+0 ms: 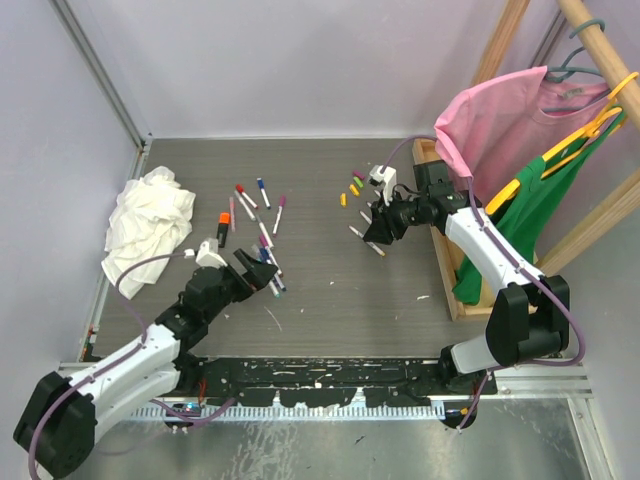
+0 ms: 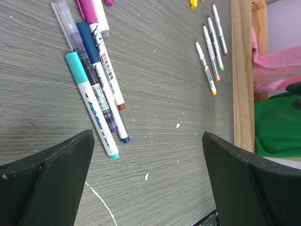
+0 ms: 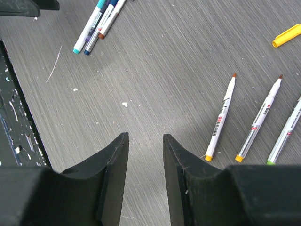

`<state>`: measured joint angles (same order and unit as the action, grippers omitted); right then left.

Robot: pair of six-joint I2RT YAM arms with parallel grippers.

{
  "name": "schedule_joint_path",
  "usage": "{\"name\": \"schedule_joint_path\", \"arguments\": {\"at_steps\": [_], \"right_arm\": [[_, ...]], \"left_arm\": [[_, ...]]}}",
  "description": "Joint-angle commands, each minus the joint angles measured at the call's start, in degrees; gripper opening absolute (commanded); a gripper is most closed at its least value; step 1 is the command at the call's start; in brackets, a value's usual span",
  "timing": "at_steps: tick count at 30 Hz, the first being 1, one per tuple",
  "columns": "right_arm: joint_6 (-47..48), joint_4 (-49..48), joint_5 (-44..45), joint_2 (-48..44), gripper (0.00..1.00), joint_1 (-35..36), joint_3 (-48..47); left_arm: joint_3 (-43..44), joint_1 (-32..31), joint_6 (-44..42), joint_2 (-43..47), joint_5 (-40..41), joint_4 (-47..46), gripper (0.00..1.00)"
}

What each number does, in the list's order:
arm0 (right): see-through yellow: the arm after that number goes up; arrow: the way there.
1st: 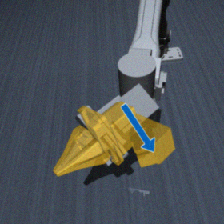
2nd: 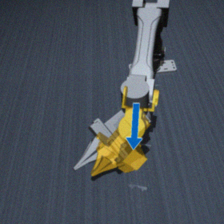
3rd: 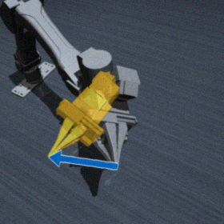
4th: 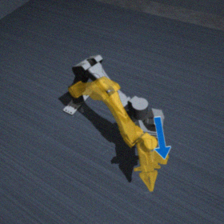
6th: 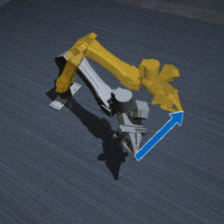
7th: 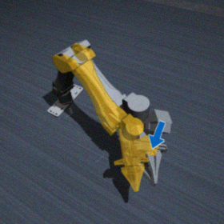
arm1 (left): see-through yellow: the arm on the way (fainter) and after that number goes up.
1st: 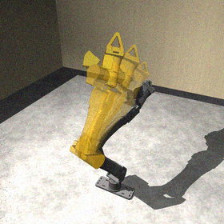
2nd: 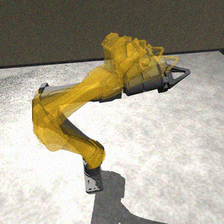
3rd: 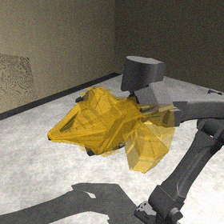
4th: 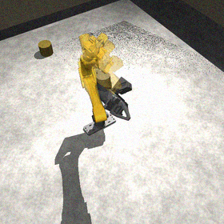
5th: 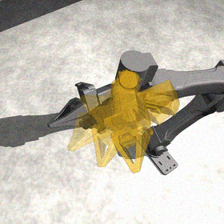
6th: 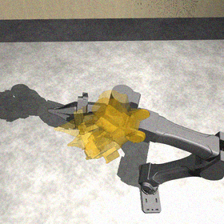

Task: Open the pen caps
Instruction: Pick up the pen from the center of the board.

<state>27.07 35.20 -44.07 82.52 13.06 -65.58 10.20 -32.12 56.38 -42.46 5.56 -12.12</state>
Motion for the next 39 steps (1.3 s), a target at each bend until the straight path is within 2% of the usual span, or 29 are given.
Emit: {"name": "schedule_joint_path", "arguments": {"at_steps": [1, 4, 9, 12, 19, 22, 29, 33, 39], "right_arm": [[0.53, -1.27, -1.10, -0.65, 0.41, 0.39, -0.29], [0.54, -1.26, -0.97, -0.52, 0.41, 0.39, -0.32], [0.53, -1.27, -0.93, -0.43, 0.41, 0.40, -0.30], [0.53, -1.26, -0.87, -0.34, 0.41, 0.46, -0.27], [0.62, -1.16, -0.84, -0.34, 0.41, 0.47, -0.24], [0.64, -1.10, -0.84, -0.34, 0.41, 0.48, -0.32], [0.70, -0.81, -0.84, -0.34, 0.41, 0.44, -0.45], [0.79, -0.83, -1.01, -0.43, 0.41, 0.47, -0.50], [1.14, -0.45, -1.01, -0.04, 0.41, 0.46, -0.50]], "left_arm": [[5.99, -0.41, 1.79, -5.44, -0.35, 0.26, 1.00], [9.01, -3.00, 1.53, -8.96, 2.86, 3.93, 0.97], [14.13, -9.03, 1.11, -13.62, 12.53, 10.60, 0.96], [17.99, -11.45, 1.19, -16.97, 16.11, 15.23, 0.92], [25.27, -13.87, 6.69, -26.06, 21.95, 23.84, 0.88], [29.63, -14.25, 9.30, -30.68, 23.52, 29.15, 0.81], [38.29, -14.77, 8.46, -40.35, 25.14, 35.38, 0.75], [39.33, -14.82, 8.91, -41.08, 28.46, 38.99, 0.73], [36.46, -14.75, 10.61, -38.64, 31.91, 40.27, 0.64]]}}
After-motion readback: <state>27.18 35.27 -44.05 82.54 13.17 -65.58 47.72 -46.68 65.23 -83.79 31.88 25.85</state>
